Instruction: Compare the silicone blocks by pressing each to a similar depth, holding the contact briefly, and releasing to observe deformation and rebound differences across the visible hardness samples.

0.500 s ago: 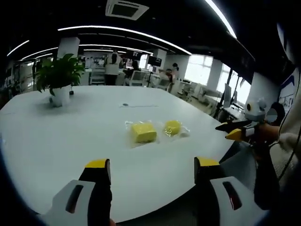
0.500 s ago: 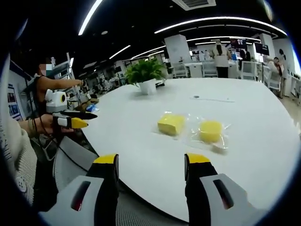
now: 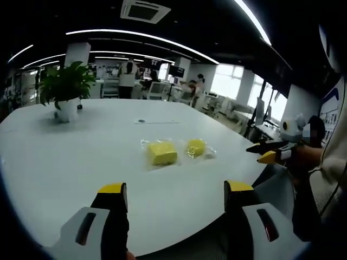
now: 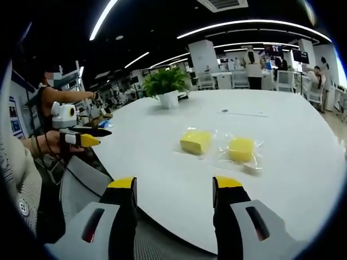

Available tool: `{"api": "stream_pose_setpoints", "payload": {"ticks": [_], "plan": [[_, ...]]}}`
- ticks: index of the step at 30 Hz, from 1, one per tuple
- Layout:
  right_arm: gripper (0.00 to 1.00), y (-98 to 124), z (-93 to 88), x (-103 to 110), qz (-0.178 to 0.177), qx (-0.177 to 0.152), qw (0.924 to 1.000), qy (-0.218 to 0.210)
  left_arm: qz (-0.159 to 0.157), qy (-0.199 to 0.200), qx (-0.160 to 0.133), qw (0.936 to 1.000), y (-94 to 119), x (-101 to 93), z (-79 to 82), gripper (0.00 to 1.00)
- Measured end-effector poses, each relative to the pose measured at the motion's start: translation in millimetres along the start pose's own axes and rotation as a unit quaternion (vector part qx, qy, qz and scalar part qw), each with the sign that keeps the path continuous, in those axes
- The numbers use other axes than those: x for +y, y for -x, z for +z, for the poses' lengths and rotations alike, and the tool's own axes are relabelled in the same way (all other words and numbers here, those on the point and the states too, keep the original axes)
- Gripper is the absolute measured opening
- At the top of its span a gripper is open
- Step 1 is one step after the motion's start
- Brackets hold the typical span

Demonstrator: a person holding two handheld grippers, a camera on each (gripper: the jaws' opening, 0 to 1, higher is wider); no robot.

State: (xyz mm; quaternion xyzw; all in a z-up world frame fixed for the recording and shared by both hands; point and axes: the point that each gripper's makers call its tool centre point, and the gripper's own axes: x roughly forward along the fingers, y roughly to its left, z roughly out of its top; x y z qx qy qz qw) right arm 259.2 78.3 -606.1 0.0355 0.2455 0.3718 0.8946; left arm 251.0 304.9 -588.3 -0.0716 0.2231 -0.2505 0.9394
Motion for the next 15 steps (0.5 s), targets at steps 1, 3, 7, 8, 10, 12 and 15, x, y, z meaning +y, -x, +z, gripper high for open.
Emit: {"api": "stream_pose_setpoints", "payload": {"ticks": [1, 3, 7, 8, 10, 12, 15], "plan": [[0.51, -0.5, -0.8, 0.2, 0.0, 0.001, 1.0, -0.002, 0.0, 0.0, 0.0, 1.0, 0.2, 0.1, 0.0, 0.72], [0.51, -1.9, -2.4, -0.8, -0.002, 0.006, 1.0, 0.001, 0.001, 0.002, -0.002, 1.0, 0.6, 2.2, -0.6, 0.72], [0.51, -3.2, 1.8, -0.1, 0.0, 0.002, 1.0, -0.002, 0.001, 0.008, 0.0, 1.0, -0.6, 5.0, -1.5, 0.72], [0.51, -3.7, 3.7, 0.0, 0.0, 0.001, 1.0, 0.0, 0.001, 0.007, -0.003, 1.0, -1.1, 5.1, -0.3, 0.72], [0.51, -4.9, 4.0, -1.0, -0.002, 0.004, 1.0, 0.005, 0.0, 0.008, -0.004, 1.0, -2.4, 5.6, 0.9, 0.72], [0.51, -5.2, 4.2, -1.5, -0.002, 0.005, 1.0, 0.007, -0.001, 0.007, -0.004, 1.0, -4.0, 5.7, 1.9, 0.72], [0.5, -5.8, 2.8, -2.7, -0.003, 0.009, 0.9999, 0.006, -0.003, 0.008, -0.003, 1.0, -6.2, 6.0, 1.9, 0.72]]}}
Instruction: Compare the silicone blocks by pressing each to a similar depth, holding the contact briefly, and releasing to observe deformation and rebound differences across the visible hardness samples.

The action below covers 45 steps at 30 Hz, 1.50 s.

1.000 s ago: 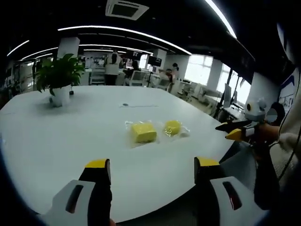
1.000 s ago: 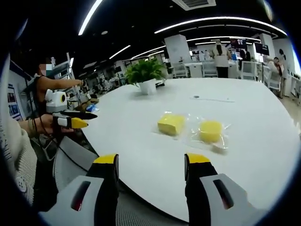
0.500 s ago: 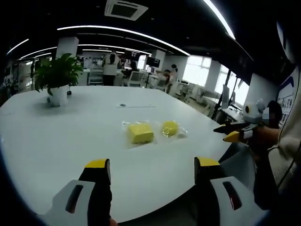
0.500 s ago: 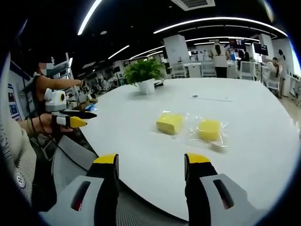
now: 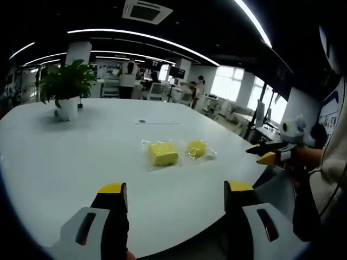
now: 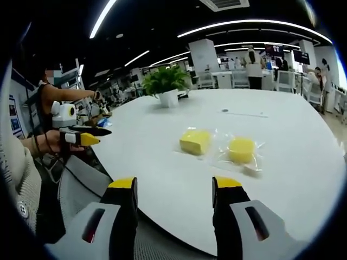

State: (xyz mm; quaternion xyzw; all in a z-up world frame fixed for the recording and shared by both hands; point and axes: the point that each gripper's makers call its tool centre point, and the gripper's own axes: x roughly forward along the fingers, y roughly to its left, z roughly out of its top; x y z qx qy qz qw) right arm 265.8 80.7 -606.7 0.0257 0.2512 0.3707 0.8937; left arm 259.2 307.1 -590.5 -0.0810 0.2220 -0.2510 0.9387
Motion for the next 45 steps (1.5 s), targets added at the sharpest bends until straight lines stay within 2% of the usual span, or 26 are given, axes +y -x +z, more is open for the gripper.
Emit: {"api": "stream_pose_setpoints", "payload": {"ticks": [3, 10, 16, 27, 36, 42, 45], "plan": [[0.5, -1.0, -4.1, -1.8, -0.001, 0.007, 1.0, 0.0, -0.001, 0.002, 0.019, 0.9998, -4.3, 2.7, -8.0, 0.71], [0.51, -2.1, -4.2, -3.8, -0.001, 0.006, 1.0, -0.006, -0.005, 0.004, 0.024, 0.9997, -5.8, 1.8, -9.3, 0.72], [0.5, -3.5, -5.2, -6.1, -0.001, 0.008, 0.9999, -0.007, -0.009, -0.003, 0.021, 0.9997, -9.7, -2.4, -2.5, 0.73], [0.51, -5.4, 9.1, -13.0, -0.004, -0.005, 1.0, -0.001, -0.028, -0.019, 0.013, 0.9993, -24.4, -8.6, 19.2, 0.73], [0.52, -9.6, 12.1, -20.4, -0.009, -0.003, 0.9999, -0.004, -0.043, 0.011, 0.013, 0.9989, -47.6, -2.7, 26.9, 0.75], [0.48, -11.7, 9.2, -21.7, -0.007, 0.005, 0.9999, -0.009, -0.045, 0.031, 0.015, 0.9984, -63.6, 2.6, 29.6, 0.75], [0.5, -11.8, 11.8, -21.8, -0.005, -0.003, 1.0, -0.008, -0.039, 0.032, 0.015, 0.9986, -70.3, 5.3, 31.3, 0.74]]}}
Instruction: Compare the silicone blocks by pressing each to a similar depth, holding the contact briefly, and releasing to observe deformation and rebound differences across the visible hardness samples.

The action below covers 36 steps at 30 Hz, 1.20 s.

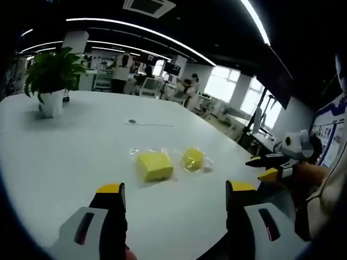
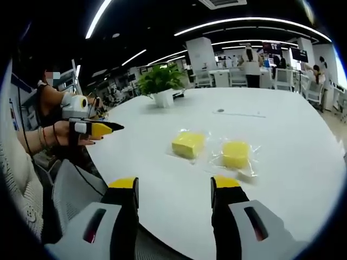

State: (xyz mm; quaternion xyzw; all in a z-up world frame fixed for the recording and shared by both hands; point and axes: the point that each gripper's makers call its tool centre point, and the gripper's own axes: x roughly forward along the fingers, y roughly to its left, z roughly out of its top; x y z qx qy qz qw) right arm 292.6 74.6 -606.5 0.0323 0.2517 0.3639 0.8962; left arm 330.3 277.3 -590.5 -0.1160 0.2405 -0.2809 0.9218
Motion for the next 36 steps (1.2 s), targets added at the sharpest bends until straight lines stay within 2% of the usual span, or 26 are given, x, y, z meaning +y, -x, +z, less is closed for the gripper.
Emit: {"api": "stream_pose_setpoints", "payload": {"ticks": [5, 9, 11, 20, 28, 36], "plan": [[0.49, 1.0, 1.6, -2.9, -0.005, -0.004, 1.0, -0.001, -0.007, 0.029, -0.007, 0.9995, -12.7, 2.1, 3.8, 0.74], [0.5, 1.7, 1.1, -3.4, -0.006, -0.005, 1.0, -0.004, -0.014, 0.102, -0.058, 0.993, -20.7, 4.2, 20.0, 0.73], [0.49, 0.6, -0.1, -2.3, -0.004, -0.004, 1.0, -0.006, -0.015, 0.127, -0.069, 0.9894, -24.2, 8.2, 22.4, 0.74], [0.49, 0.3, -6.5, -1.0, -0.004, 0.006, 1.0, -0.006, -0.007, 0.174, -0.077, 0.9818, -42.5, 26.6, 22.7, 0.74], [0.49, 2.1, -10.4, -5.7, -0.012, 0.012, 0.9998, -0.012, -0.001, 0.183, -0.065, 0.9809, -56.9, 31.0, 16.6, 0.76], [0.48, -0.7, -11.3, -8.4, -0.014, 0.017, 0.9996, -0.016, -0.006, 0.202, -0.066, 0.9771, -82.5, 40.2, 23.6, 0.77]]}}
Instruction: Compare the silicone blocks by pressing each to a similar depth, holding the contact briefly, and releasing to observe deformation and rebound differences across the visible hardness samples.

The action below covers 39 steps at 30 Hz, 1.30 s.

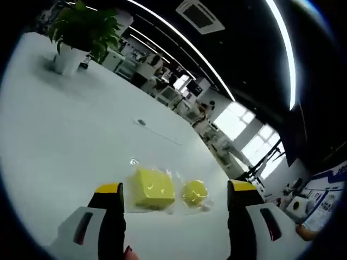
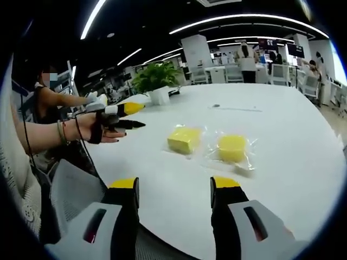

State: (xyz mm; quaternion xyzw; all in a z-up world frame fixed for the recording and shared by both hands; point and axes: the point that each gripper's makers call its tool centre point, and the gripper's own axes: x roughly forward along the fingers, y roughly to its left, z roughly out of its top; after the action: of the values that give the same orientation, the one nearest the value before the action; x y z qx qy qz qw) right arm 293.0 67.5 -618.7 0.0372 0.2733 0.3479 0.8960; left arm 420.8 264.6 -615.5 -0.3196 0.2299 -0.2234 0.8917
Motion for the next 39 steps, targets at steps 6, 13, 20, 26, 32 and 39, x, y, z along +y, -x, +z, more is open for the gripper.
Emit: {"api": "stream_pose_setpoints", "payload": {"ticks": [6, 13, 20, 26, 32, 39], "plan": [[0.48, -2.5, 1.1, -5.1, -0.003, 0.006, 1.0, -0.001, -0.007, 0.011, 0.009, 0.9999, -17.5, 3.7, 0.7, 0.75], [0.48, -6.2, 1.7, -11.6, -0.003, 0.016, 0.9999, 0.002, -0.01, 0.044, 0.019, 0.9988, -37.9, 20.6, 2.5, 0.75], [0.47, -11.5, -0.3, -14.3, 0.001, 0.029, 0.9995, 0.01, -0.003, 0.067, 0.021, 0.9975, -48.3, 35.1, 2.2, 0.75], [0.47, -15.3, -0.7, -18.1, 0.004, 0.034, 0.9994, 0.008, -0.009, 0.168, -0.01, 0.9857, -63.8, 51.5, 13.5, 0.73], [0.47, -18.6, -1.4, -23.5, 0.0, 0.036, 0.9993, 0.005, 0.0, 0.163, -0.009, 0.9866, -73.2, 58.9, 16.0, 0.73], [0.46, -21.7, -3.2, -27.1, 0.0, 0.041, 0.9991, 0.002, 0.003, 0.161, 0.008, 0.9869, -84.6, 61.0, 8.5, 0.73]]}}
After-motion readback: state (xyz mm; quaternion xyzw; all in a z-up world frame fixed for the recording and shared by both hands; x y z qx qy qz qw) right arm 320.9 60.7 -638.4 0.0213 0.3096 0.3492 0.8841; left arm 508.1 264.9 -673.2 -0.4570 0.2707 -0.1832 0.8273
